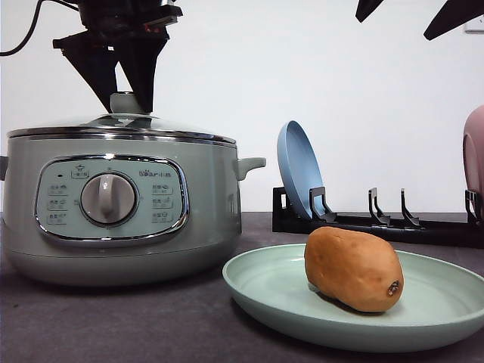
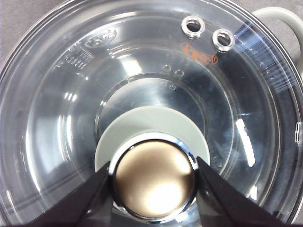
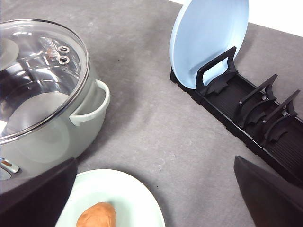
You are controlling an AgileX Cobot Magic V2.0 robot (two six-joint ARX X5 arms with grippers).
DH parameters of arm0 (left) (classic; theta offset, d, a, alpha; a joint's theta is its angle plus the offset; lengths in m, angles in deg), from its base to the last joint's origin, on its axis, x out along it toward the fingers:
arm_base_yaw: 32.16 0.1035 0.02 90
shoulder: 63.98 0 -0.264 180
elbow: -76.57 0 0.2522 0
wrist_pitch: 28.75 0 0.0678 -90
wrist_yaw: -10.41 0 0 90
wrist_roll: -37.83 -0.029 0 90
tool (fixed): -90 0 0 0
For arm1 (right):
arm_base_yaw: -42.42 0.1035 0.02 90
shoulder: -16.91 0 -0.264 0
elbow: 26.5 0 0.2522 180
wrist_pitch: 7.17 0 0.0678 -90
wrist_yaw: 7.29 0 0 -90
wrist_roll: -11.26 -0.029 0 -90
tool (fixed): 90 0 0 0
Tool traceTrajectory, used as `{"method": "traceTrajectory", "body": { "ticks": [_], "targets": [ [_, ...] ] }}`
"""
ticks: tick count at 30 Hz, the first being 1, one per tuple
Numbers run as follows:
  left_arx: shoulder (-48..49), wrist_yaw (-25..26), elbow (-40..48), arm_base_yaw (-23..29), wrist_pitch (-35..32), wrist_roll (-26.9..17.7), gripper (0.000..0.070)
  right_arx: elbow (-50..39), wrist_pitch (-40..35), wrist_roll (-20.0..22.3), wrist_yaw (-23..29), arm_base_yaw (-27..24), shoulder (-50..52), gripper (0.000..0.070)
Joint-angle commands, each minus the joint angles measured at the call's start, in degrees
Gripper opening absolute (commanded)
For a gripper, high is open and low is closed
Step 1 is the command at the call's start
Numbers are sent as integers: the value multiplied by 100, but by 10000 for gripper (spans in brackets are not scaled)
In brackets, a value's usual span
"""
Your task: Transfer potato from steamer to green plate
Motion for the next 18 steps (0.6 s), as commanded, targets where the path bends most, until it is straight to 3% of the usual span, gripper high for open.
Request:
{"method": "traceTrajectory", "body": {
  "ticks": [1,4,6,8,18],
  "targets": [
    [-133,-52,-166,0,-61,15,109,79,-55,32,0,26,-52,700],
    [-133,-52,-166,0,-63,93,423,79,-52,32,-4,26,-52,700],
    [-130,-52,-167,0,-63,96,573,79,-50,32,-11,26,-52,700],
    [-120,-52,-173,-2,-65,97,609,79,-48,32,-19,26,-52,700],
    [580,-52,-175,-7,-325,125,608,79,-30,29,-213,26,-52,700]
  ]
}}
